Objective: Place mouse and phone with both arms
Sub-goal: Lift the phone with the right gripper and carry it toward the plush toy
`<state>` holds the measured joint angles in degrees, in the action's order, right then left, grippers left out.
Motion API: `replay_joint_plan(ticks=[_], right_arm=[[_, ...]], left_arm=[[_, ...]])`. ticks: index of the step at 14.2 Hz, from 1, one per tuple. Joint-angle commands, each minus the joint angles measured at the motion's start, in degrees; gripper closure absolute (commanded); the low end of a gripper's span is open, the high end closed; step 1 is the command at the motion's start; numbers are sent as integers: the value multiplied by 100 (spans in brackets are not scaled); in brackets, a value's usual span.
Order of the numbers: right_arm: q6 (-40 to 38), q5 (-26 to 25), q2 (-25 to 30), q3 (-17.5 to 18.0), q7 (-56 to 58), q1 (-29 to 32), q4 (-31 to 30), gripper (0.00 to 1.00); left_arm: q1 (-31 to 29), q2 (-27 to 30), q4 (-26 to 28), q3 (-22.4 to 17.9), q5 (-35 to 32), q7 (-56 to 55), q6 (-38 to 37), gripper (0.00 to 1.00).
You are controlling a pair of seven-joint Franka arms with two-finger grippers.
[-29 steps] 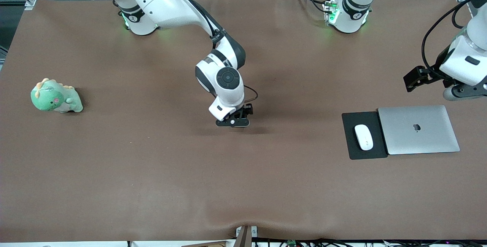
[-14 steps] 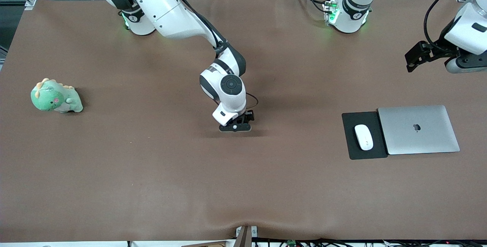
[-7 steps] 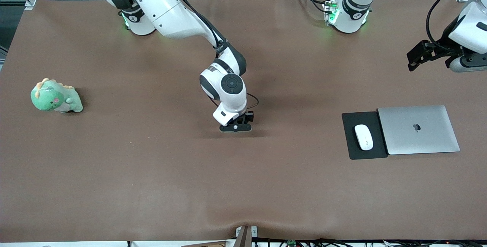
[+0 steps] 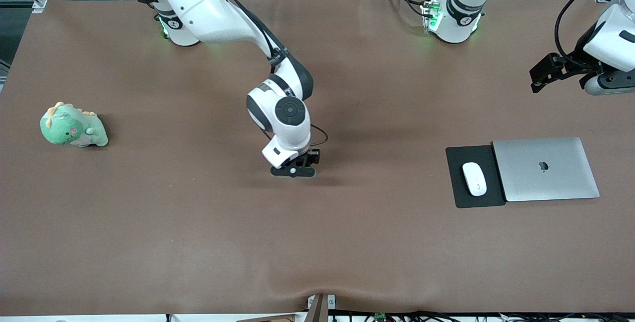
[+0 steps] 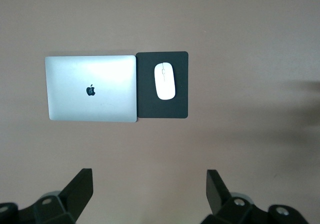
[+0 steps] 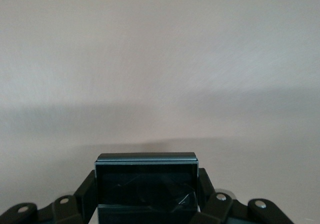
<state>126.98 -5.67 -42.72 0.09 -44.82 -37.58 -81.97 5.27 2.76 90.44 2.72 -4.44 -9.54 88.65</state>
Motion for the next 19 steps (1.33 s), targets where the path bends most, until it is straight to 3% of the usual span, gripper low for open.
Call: replay_joint_plan(ticks=[1, 6, 15, 19], right_arm=[[-479, -66, 605, 114, -36, 321, -197, 100], [-1323, -31, 1115, 131, 288, 979, -240, 100], [-1282, -30, 2477, 122, 2765, 3018, -2304, 100], [-335, -30, 3180, 114, 3794, 3801, -3700, 100]], left_arm=[[1, 119, 97, -35, 128, 163, 3, 0], [1, 128, 132, -9, 286, 163, -23, 0], [1, 155, 202, -9, 269, 110, -102, 0], [-8, 172, 185, -9, 269, 101, -111, 0]])
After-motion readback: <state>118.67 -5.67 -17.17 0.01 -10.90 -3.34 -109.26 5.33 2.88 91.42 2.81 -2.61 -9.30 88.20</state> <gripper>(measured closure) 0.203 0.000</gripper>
